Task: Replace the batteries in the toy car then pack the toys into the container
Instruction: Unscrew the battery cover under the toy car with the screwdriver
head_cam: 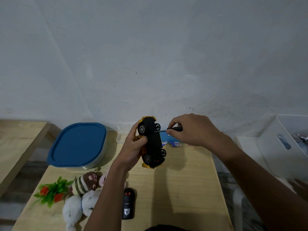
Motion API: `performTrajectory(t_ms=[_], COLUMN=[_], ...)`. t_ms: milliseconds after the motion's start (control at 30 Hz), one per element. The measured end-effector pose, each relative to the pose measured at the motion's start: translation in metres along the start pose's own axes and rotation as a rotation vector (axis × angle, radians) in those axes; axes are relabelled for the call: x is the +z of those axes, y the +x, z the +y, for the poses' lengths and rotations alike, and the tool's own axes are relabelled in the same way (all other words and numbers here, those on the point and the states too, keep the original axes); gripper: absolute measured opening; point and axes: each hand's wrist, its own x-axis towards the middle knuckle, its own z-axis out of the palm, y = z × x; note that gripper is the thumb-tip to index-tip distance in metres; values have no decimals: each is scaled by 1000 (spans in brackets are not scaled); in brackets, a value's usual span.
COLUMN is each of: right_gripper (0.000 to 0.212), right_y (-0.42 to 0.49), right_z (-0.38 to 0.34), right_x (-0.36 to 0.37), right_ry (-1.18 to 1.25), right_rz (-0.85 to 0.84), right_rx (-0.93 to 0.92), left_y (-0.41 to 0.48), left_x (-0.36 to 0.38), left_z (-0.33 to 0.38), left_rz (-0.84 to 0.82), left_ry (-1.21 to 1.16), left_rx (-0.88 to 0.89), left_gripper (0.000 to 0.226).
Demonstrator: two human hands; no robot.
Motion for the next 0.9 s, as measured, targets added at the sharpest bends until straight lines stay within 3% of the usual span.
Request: performTrajectory(t_ms=[300, 433, 600, 833, 900], right_gripper=[24, 48, 27, 56, 43], right_y=[-3, -1, -1, 4, 4], right_z=[1, 1, 2, 7, 7], right_x=[-1, 2, -4, -1, -3], right_ry=[-52, -91, -87, -139, -147], right_rz=[2, -7, 24, -33, -1], right_rx=[-10, 38, -109, 6, -29], left_y=[0, 0, 0, 1, 2], left_x=[1, 4, 4, 6, 6], left_z=[3, 3, 4, 6, 7], left_rz=[-16, -19, -15, -24, -19], left_ry=[38, 47, 85, 87, 83], left_rx=[-22, -35, -43, -45, -48], left_gripper=[60, 59, 62, 64, 63])
